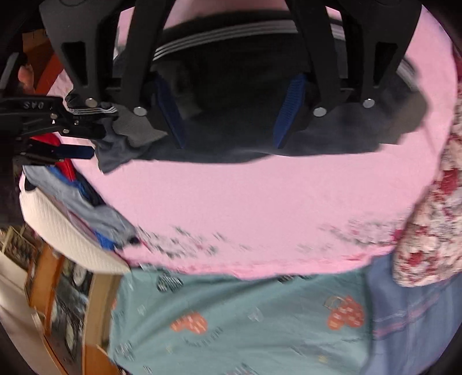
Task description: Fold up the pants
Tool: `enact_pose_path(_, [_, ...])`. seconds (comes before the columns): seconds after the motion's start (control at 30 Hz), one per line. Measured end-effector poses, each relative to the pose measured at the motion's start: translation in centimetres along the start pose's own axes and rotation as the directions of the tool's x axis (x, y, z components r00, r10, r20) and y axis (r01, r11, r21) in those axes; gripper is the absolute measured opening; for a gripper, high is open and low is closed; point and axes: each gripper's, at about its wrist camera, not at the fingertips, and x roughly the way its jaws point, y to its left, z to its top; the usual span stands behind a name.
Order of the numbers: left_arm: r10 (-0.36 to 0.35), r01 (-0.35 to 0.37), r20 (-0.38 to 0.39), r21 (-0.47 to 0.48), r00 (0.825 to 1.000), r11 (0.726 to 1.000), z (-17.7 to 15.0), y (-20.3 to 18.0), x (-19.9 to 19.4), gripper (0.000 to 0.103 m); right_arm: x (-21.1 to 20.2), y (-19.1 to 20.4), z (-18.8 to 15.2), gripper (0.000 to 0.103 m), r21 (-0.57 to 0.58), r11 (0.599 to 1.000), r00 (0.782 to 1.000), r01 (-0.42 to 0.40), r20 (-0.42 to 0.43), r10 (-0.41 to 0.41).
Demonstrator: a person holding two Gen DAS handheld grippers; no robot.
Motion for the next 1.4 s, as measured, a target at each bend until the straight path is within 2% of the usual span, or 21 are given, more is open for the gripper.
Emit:
enact_pose_path(0.07, [0.056,-0.055,0.041,-0.038,0.998,0.998,0.0,3.5,-3.4,0.07,-0.5,0.7,0.5,0.054,-0.013,1.0,1.0,-0.026,0.005,0.026])
enact_pose_path(0.13, [0.125,-0.122,0.039,-0.065,0.991,0.99,-0.6,6.4,-5.4,0.071,-1.0,2.0,1.1,0.054,-0.038,0.998,0.999,-0.046,0.018,0.047])
enact_pose_path(0.27, [0.248,-0.251,-0.047,-0.094,0.968,0.963,-3.6,11.1,-6.6,0.07,-0.3,6.5,2.2,0.054,-0.118,0.985,0.992,-0.124,-0.009,0.124])
enact_pose_path(0.33, [0.293,-0.303,-0.108,-0.09,0.95,0.949,-5.4,12.8,-6.0,0.068,0.5,9.9,2.4,0.054,-0.21,0.967,0.99,-0.143,-0.032,0.14])
enact_pose_path(0.43, [0.304,-0.325,-0.162,-0.121,0.939,0.938,-7.3,14.6,-5.5,0.068,1.4,14.4,2.3,0.056,-0.341,0.928,0.989,-0.149,-0.05,0.141])
enact_pose_path(0.5, [0.302,-0.327,-0.171,-0.147,0.938,0.933,-8.0,15.4,-5.4,0.068,2.2,16.5,2.3,0.057,-0.396,0.906,0.989,-0.146,-0.057,0.135])
enact_pose_path(0.57, [0.298,-0.328,-0.18,-0.168,0.937,0.93,-8.2,16.3,-4.5,0.071,3.1,17.9,2.4,0.057,-0.43,0.89,0.988,-0.155,-0.073,0.136])
enact_pose_path(0.67, [0.267,-0.321,-0.244,-0.219,0.932,0.921,-8.8,17.9,-1.9,0.072,4.5,19.6,2.6,0.057,-0.468,0.87,0.988,-0.154,-0.085,0.129])
enact_pose_path(0.7, [0.262,-0.321,-0.254,-0.231,0.931,0.919,-8.9,18.3,-1.2,0.075,5.0,20.1,2.6,0.057,-0.481,0.864,0.989,-0.149,-0.086,0.123])
enact_pose_path(0.77, [0.239,-0.305,-0.253,-0.268,0.937,0.914,-9.1,18.9,-0.4,0.081,5.5,20.6,2.7,0.057,-0.494,0.856,0.988,-0.151,-0.093,0.12])
enact_pose_path(0.87, [0.144,-0.222,-0.22,-0.39,0.965,0.894,-9.0,20.0,0.1,0.08,6.4,21.6,2.2,0.058,-0.531,0.829,0.984,-0.178,-0.119,0.136])
enact_pose_path(0.9, [0.116,-0.195,-0.209,-0.41,0.971,0.891,-9.0,20.1,0.3,0.071,6.9,22.2,1.7,0.058,-0.561,0.81,0.985,-0.168,-0.118,0.122])
enact_pose_path(0.93, [0.074,-0.153,-0.201,-0.409,0.977,0.9,-8.8,19.9,0.7,0.045,7.5,22.7,1.3,0.058,-0.586,0.795,0.987,-0.154,-0.121,0.102])
enact_pose_path(0.97, [0.021,-0.103,-0.201,-0.404,0.979,0.909,-8.7,19.5,1.1,0.011,8.7,23.0,0.6,0.058,-0.596,0.785,0.983,-0.17,-0.162,0.09])
enact_pose_path(1.0, [-0.024,-0.067,-0.217,-0.404,0.976,0.912,-8.6,19.0,1.6,0.0,9.8,23.2,0.0,0.058,-0.6,0.778,0.975,-0.187,-0.21,0.072])
enact_pose_path(1.03, [-0.015,-0.084,-0.239,-0.399,0.971,0.913,-8.6,18.8,1.9,0.0,10.6,23.4,-0.8,0.058,-0.628,0.762,0.978,-0.156,-0.204,0.032])
enact_pose_path(1.07, [-0.009,-0.089,-0.24,-0.393,0.971,0.915,-8.7,18.7,1.9,0.0,10.5,23.6,-1.4,0.057,-0.661,0.739,0.987,-0.125,-0.162,0.023])
enact_pose_path(1.13, [-0.006,-0.094,-0.239,-0.405,0.971,0.909,-9.0,19.2,1.4,0.0,10.3,23.5,-1.4,0.056,-0.656,0.744,0.987,-0.127,-0.159,0.029])
enact_pose_path(1.23, [0.004,-0.111,-0.232,-0.45,0.973,0.886,-9.8,20.9,-0.1,0.0,9.5,23.2,-1.0,0.056,-0.663,0.733,0.986,-0.15,-0.159,0.058])
enact_pose_path(1.3, [0.002,-0.119,-0.236,-0.482,0.972,0.868,-10.2,22.1,-0.2,0.0,8.7,22.9,0.2,0.056,-0.614,0.762,0.975,-0.207,-0.193,0.109])
enact_pose_path(1.4, [0.022,-0.138,-0.229,-0.507,0.973,0.851,-9.8,23.2,0.6,0.0,7.4,22.1,4.0,0.057,-0.464,0.823,0.944,-0.326,-0.204,0.259])
